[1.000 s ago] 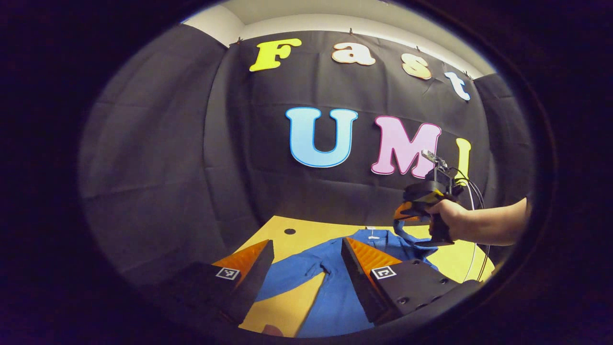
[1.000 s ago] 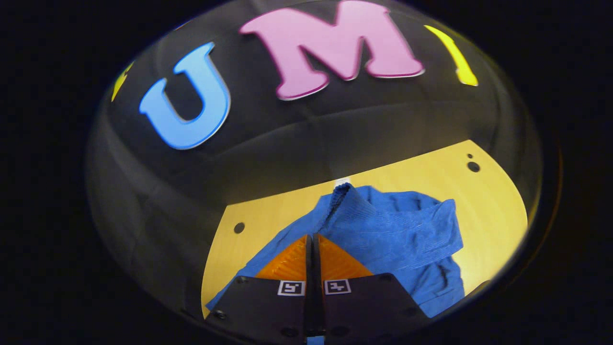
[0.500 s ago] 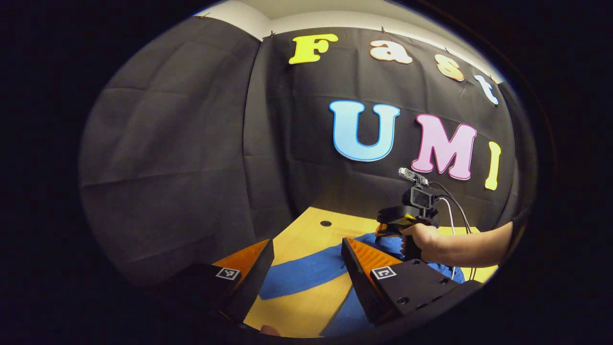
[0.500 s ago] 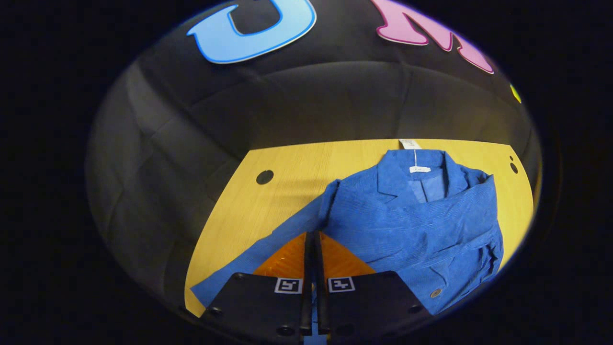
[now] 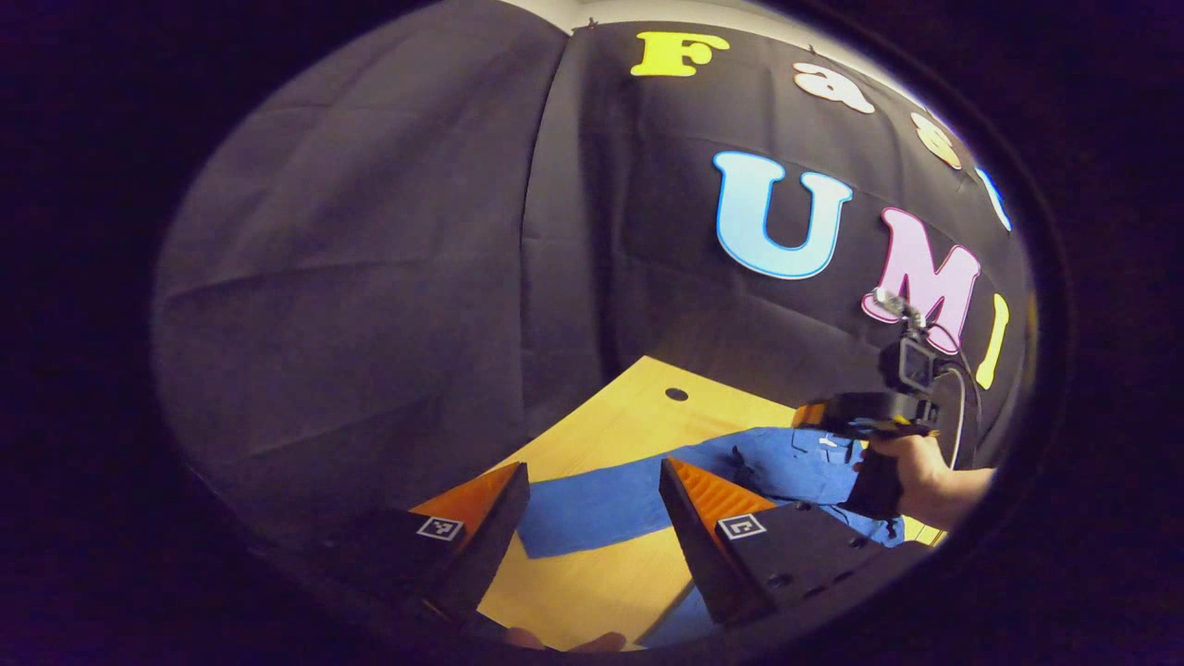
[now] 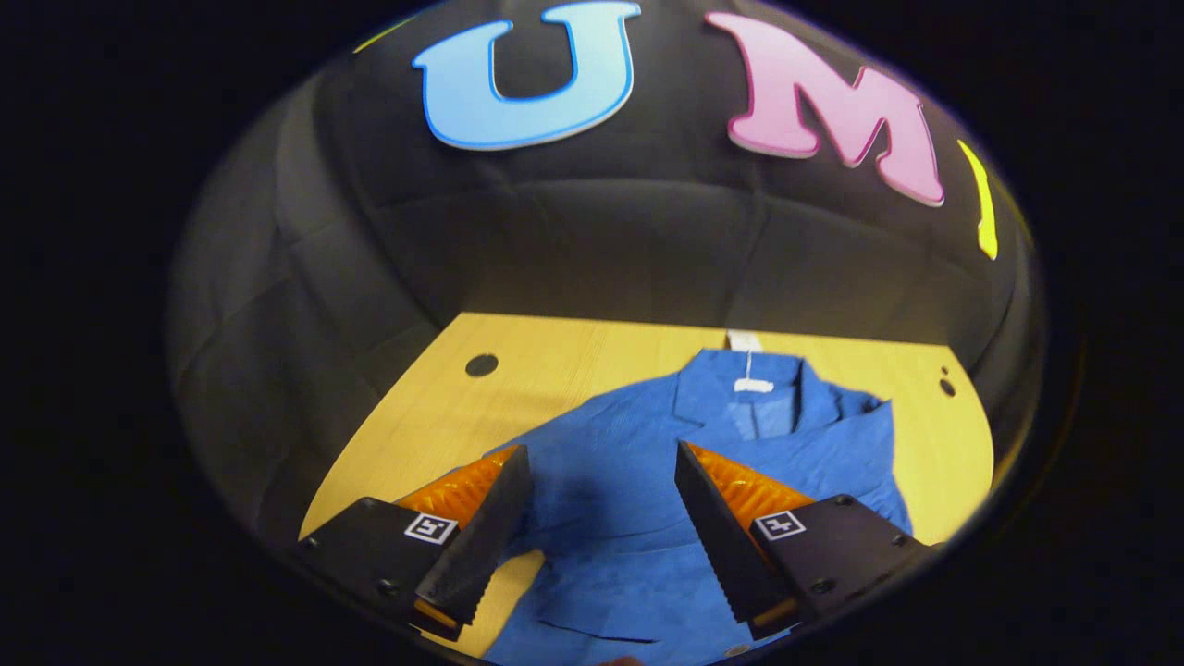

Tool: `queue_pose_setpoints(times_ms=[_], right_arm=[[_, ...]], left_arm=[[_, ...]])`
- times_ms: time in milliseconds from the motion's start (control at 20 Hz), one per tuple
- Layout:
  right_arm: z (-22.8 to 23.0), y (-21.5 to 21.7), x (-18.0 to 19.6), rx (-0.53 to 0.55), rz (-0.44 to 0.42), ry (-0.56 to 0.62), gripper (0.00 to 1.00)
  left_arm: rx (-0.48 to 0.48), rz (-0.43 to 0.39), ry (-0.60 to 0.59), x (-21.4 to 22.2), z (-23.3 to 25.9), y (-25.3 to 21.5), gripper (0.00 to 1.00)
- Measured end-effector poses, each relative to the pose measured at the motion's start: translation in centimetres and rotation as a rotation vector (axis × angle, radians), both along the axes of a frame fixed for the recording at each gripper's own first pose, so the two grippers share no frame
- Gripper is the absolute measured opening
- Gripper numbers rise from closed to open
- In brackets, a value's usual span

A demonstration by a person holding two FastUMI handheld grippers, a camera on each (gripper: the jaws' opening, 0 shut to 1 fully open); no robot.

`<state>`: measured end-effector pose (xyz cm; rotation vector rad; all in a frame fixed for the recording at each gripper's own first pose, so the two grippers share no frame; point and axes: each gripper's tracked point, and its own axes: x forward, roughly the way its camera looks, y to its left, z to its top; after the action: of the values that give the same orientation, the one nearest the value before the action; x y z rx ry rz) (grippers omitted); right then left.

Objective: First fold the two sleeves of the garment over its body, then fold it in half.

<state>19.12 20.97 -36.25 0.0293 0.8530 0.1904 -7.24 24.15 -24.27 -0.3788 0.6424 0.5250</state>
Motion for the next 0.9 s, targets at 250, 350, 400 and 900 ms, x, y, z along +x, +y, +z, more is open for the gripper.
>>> queue_pose_setpoints(times_ms=[250, 350, 400, 900], right_arm=[[5.8, -2.4, -1.1, 0.052, 0.023, -0.188, 1.0], [6.9, -3.8, -2.6, 0.119, -0.035, -0.235, 1.0], [7.3, -4.6, -3.4, 0.139, -0.049, -0.245, 1.0], [6.5, -7.8, -10.3, 0.069, 0.12, -0.241, 0.99]], left_arm=[[-0.183, 0.071, 0.199, -0.8, -7.0, 2.0, 0.85], [-0.225, 0.073, 0.246, -0.9, -9.7, 2.5, 0.84], [-0.25, 0.067, 0.269, -1.1, -10.7, 2.6, 0.84], [-0.398, 0.135, 0.484, 1.1, -17.0, 4.2, 0.83]])
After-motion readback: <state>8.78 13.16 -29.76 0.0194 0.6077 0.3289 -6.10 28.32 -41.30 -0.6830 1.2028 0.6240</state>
